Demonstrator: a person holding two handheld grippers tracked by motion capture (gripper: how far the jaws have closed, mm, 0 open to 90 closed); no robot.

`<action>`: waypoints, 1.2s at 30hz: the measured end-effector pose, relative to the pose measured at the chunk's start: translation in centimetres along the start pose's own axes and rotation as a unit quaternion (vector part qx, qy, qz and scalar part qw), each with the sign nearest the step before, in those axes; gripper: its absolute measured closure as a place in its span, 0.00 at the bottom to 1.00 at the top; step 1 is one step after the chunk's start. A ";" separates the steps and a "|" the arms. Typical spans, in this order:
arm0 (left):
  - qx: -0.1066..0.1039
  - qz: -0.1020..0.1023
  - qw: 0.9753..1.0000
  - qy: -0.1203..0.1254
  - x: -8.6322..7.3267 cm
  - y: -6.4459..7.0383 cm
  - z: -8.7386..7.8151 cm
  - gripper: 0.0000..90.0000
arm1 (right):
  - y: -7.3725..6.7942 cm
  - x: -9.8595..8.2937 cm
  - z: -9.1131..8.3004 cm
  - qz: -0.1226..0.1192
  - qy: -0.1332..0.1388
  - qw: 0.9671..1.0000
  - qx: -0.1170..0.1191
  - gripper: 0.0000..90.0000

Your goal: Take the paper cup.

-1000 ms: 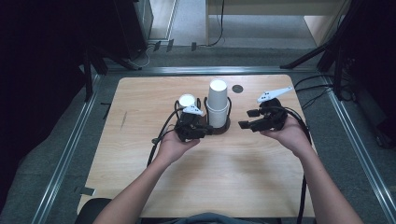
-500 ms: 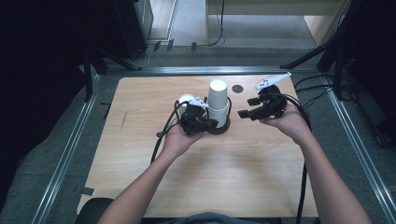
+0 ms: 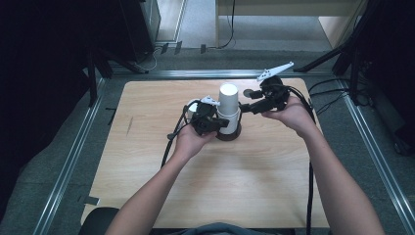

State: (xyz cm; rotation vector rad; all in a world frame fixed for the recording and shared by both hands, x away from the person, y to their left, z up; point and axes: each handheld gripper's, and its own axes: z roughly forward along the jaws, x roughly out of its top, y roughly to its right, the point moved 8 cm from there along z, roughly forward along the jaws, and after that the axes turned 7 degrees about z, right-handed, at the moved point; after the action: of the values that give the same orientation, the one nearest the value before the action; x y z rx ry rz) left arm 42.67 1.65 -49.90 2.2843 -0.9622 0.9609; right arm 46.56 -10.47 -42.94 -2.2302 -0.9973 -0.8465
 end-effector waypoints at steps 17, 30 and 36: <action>0.007 -0.009 1.000 -0.002 -0.3 -1.0 0.6 0.99 | -1.1 3.6 3.6 -0.037 -0.027 0.999 -0.014 0.24; 0.007 -0.009 1.000 0.001 -0.3 -1.1 0.6 0.99 | -1.3 4.2 4.6 -0.047 -0.043 0.997 -0.043 0.34; 0.008 -0.007 1.000 0.001 -0.3 -1.0 0.6 0.99 | -1.2 4.2 4.5 -0.037 -0.042 0.998 -0.037 0.35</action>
State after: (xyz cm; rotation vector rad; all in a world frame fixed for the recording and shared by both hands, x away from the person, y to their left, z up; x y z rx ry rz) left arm 43.54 2.07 -50.69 2.3000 -0.9392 0.9677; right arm 49.25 -4.84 -42.54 -2.3213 -1.1112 -0.8402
